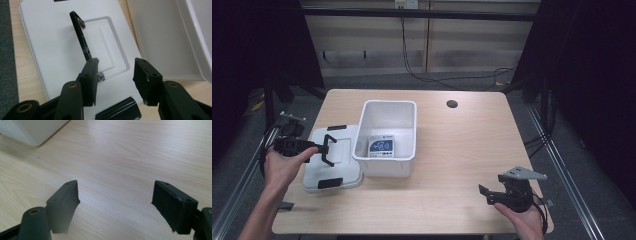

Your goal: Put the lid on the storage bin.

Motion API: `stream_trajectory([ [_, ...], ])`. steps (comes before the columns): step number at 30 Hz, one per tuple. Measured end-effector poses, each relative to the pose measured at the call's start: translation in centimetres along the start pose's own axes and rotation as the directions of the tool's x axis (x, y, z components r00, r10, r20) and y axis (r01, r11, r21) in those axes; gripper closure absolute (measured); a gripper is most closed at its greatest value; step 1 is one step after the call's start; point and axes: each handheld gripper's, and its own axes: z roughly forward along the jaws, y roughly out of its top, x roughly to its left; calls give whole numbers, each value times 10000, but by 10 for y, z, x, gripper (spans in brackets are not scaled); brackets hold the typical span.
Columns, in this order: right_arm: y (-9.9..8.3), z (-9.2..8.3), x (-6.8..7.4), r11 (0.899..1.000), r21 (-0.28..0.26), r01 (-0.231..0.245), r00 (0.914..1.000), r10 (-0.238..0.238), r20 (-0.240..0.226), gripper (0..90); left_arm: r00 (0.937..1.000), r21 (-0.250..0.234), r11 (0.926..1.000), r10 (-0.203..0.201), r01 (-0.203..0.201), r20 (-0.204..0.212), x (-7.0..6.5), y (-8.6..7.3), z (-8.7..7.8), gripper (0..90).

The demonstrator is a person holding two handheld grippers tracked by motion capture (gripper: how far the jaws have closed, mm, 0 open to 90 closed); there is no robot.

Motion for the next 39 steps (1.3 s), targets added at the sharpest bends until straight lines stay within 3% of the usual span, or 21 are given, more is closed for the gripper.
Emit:
stream_trajectory([
  [6,0,1,1,10000,54,53,10000,-53,26,206,9996,214,9996,-153,158,-223,0,10,1,612],
  [10,0,2,0,9999,166,14,10000,-14,11,207,9983,500,9977,-449,467,-361,2,18,6,634],
  [11,0,2,1,9998,184,34,10000,-35,9,208,9973,839,9949,-525,567,-515,4,22,11,634],
  [15,0,2,1,9997,221,51,10000,-51,-7,208,9938,1172,9901,-670,772,-890,5,24,18,634],
  [18,0,3,1,9996,249,99,9999,-98,-38,212,9903,1527,9863,-426,628,-1323,7,26,25,623],
  [20,0,3,1,9996,273,89,10000,-88,-27,212,9910,1587,9851,-466,664,-1251,9,26,26,607],
  [22,0,3,2,9995,292,131,9999,-130,-36,212,9876,1676,9829,-515,764,-1483,11,27,29,606],
  [26,0,4,2,9993,346,173,9998,-171,-74,211,9858,1966,9760,-631,935,-1557,13,29,37,608],
  [34,0,5,3,9988,451,176,9998,-170,-134,217,9835,2240,9664,-924,1262,-1556,16,35,47,665],
  [35,0,5,3,9988,448,179,9997,-172,-157,217,9787,2355,9597,-1149,1536,-1702,17,36,50,665],
  [37,0,5,3,9985,501,209,9996,-200,-177,218,9798,2365,9599,-1132,1507,-1651,18,37,51,673],
  [39,0,6,3,9984,524,215,9996,-207,-174,218,9795,2513,9555,-1151,1547,-1653,17,38,55,675],
])
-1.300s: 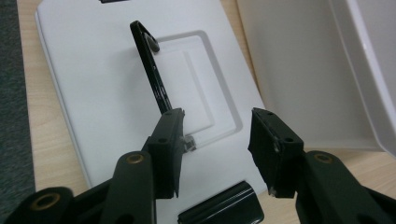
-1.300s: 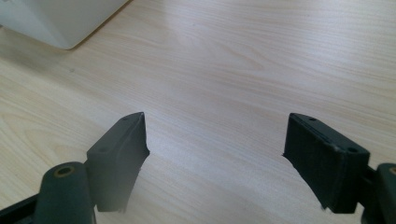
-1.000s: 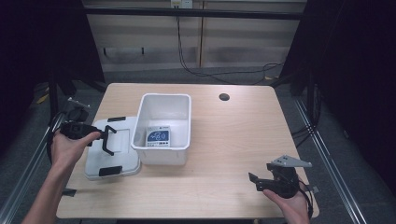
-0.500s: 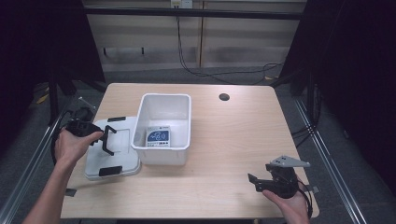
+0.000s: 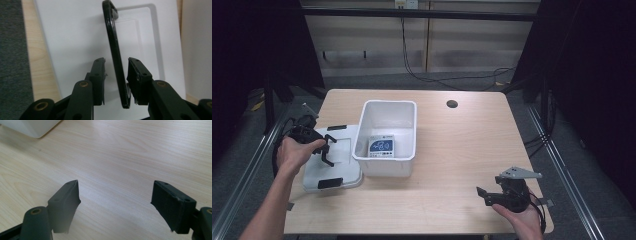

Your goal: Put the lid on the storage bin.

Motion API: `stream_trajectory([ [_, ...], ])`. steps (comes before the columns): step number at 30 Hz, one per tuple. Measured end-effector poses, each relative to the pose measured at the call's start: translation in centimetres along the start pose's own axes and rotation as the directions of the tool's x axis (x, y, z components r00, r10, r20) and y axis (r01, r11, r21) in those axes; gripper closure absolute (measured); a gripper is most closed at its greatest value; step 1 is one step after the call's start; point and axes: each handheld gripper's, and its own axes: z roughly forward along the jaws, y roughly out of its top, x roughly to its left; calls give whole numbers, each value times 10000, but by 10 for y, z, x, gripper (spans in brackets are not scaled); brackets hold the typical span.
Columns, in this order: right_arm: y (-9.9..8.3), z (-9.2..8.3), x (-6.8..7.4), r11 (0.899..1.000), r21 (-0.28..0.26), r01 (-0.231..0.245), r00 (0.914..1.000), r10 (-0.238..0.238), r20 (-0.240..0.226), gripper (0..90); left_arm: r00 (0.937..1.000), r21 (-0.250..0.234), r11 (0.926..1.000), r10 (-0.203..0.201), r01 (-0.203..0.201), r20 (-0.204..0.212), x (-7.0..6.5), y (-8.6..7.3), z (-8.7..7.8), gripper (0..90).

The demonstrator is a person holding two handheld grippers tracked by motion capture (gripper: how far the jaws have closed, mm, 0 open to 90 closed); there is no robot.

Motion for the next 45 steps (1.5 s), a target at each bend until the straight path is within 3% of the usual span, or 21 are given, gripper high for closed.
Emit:
stream_trajectory([
  [8,0,2,0,10000,33,60,10000,-60,-71,217,9999,-150,9999,-51,52,122,2,4,2,757],
  [14,0,2,1,9999,66,105,9999,-104,-77,217,9999,101,9999,9,-10,150,0,5,-1,790],
  [20,0,2,0,10000,86,9,10000,-8,-81,217,9992,132,9991,-405,406,-28,-6,7,-1,802],
  [23,0,2,0,9999,103,8,10000,-7,-99,217,9985,314,9985,-449,458,-312,-12,10,-1,807],
  [26,0,2,0,9999,117,40,9999,-39,-109,216,9983,306,9983,-479,489,-327,-13,10,-2,820],
  [41,0,3,0,9999,136,35,9999,-33,-135,217,9988,589,9981,-153,180,-455,-6,7,-14,851],
  [45,0,3,0,9999,156,50,9999,-48,-102,218,9973,646,9978,-99,146,-729,-4,6,-19,851],
])
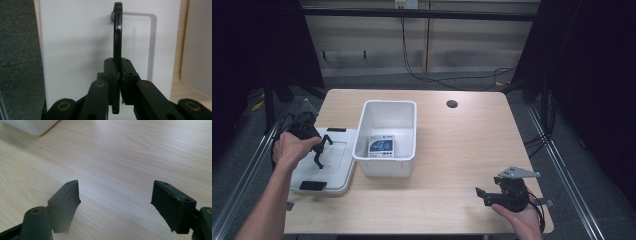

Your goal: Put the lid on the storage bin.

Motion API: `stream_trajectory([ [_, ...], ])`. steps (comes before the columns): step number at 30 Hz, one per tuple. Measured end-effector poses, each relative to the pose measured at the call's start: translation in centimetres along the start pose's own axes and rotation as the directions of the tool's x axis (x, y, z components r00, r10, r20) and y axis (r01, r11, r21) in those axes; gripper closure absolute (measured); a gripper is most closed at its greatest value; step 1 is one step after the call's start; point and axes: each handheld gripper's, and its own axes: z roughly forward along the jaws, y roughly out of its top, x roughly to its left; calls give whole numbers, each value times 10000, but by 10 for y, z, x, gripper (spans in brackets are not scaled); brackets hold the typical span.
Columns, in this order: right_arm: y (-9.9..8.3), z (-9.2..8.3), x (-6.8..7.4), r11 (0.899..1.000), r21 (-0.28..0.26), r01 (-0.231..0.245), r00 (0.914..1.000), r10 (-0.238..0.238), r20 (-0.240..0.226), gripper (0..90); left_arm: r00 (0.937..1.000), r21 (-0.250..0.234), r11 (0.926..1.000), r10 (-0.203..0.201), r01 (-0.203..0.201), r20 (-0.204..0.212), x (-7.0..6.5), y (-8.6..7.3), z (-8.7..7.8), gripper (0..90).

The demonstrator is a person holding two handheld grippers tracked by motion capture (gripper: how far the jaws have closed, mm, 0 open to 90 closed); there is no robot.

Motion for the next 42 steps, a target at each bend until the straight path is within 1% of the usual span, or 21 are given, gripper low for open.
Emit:
stream_trajectory([
  [2,0,1,1,10000,90,36,10000,-36,20,218,9999,38,10000,-18,19,-146,1,0,-3,852],
  [4,0,1,1,9999,66,88,10000,-88,-1,218,10000,-7,10000,31,-31,-87,2,-1,-8,852],
  [7,0,1,1,9999,93,45,10000,-45,18,218,9998,-76,10000,24,-25,-180,2,-1,-12,851],
  [12,0,1,1,9999,85,59,10000,-59,17,218,9999,-112,9998,131,-132,-95,4,-1,-20,852],
  [14,0,1,1,10000,87,46,10000,-46,20,218,9998,-100,9999,137,-139,-138,4,-2,-22,852],
  [15,0,1,1,9999,94,45,10000,-45,16,218,9999,-76,9999,91,-92,-102,5,-2,-23,852],
  [16,0,1,1,9999,92,50,10000,-50,16,218,9998,-80,9999,101,-102,-158,5,-2,-25,852],
  [17,0,1,1,9999,104,68,10000,-68,26,218,9996,-113,9999,-9,6,-271,4,-2,-26,852],
  [19,0,1,1,10000,81,27,10000,-27,-1,218,9993,-69,9999,115,-117,-346,5,-2,-28,852],
  [20,0,0,1,10000,79,45,10000,-45,1,218,9995,-116,9999,46,-50,-316,4,-3,-29,852],
  [22,0,1,1,10000,83,38,10000,-38,0,218,9994,-26,9999,137,-138,-309,4,-2,-34,852],
  [24,0,1,1,9999,98,44,10000,-44,2,218,9994,-109,9998,132,-135,-329,3,-2,-34,852],
  [27,0,1,1,10000,93,25,10000,-25,-7,218,9990,-154,9996,235,-241,-370,1,-2,-41,852],
  [28,0,1,1,10000,92,39,10000,-39,-2,218,9992,-178,9996,193,-200,-357,0,-1,-43,852],
  [32,0,1,1,10000,89,33,10000,-33,1,218,9989,-321,9989,321,-332,-333,-3,-1,-48,852],
  [33,0,1,1,10000,89,26,10000,-26,2,217,9986,-483,9980,383,-400,-363,-4,-1,-50,852],
  [34,0,1,1,10000,89,26,10000,-26,2,217,9986,-483,9980,383,-400,-363,-4,-1,-50,852],
  [36,0,1,0,10000,84,13,10000,-13,-3,216,9989,-563,9976,385,-399,-258,-4,-2,-55,852],
  [37,0,1,0,10000,81,6,10000,-6,2,216,9988,-542,9977,399,-413,-271,-4,-1,-57,852],
  [38,0,1,0,10000,75,-7,10000,7,1,216,9982,-570,9972,463,-484,-390,-4,-1,-61,852],
  [42,0,1,1,10000,94,1,10000,-1,1,216,9978,-646,9969,419,-452,-510,-6,-1,-67,852],
])
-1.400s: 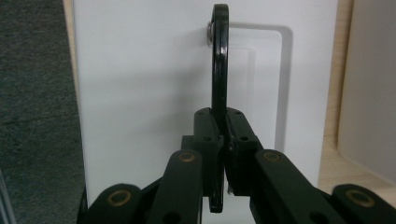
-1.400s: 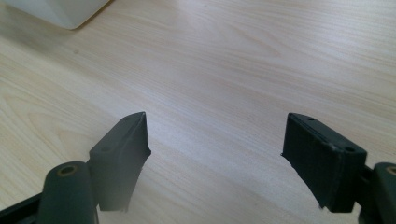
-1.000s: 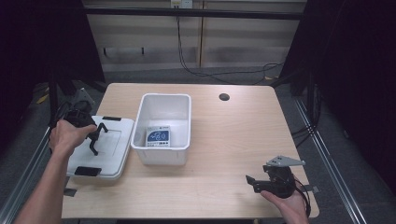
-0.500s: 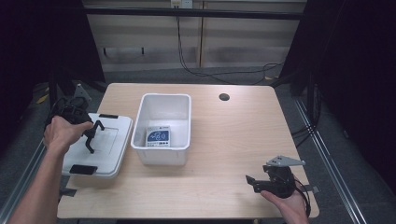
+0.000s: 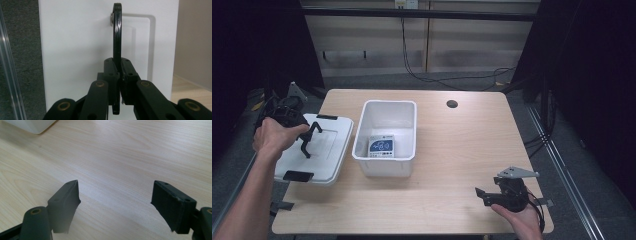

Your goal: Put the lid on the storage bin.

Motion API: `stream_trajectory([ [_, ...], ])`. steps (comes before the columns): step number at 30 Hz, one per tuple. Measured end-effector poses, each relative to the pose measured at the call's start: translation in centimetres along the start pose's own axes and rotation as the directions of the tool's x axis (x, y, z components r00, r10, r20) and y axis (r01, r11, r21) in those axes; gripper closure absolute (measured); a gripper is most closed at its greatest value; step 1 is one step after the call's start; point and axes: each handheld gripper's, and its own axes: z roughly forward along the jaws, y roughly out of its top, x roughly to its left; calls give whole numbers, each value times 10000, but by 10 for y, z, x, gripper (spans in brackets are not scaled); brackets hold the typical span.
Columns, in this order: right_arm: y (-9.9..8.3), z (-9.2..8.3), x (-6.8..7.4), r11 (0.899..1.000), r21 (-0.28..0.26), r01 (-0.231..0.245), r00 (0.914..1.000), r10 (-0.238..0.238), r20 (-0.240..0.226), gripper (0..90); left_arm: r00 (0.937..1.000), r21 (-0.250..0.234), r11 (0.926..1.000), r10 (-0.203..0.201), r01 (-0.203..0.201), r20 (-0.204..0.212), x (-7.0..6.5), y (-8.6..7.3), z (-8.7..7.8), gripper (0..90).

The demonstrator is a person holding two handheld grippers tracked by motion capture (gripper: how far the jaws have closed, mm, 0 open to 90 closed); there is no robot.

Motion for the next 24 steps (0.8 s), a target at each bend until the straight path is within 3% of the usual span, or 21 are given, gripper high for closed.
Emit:
stream_trajectory([
  [7,0,0,0,10000,9,13,10000,-13,-5,216,9998,-102,9998,158,-157,109,-2,1,-14,852],
  [17,0,0,0,10000,12,30,10000,-30,3,216,9997,-225,9997,-5,11,241,2,0,-31,852],
  [24,0,0,1,10000,5,30,10000,-30,25,216,9991,-512,9987,104,-82,420,-4,0,-43,852],
])
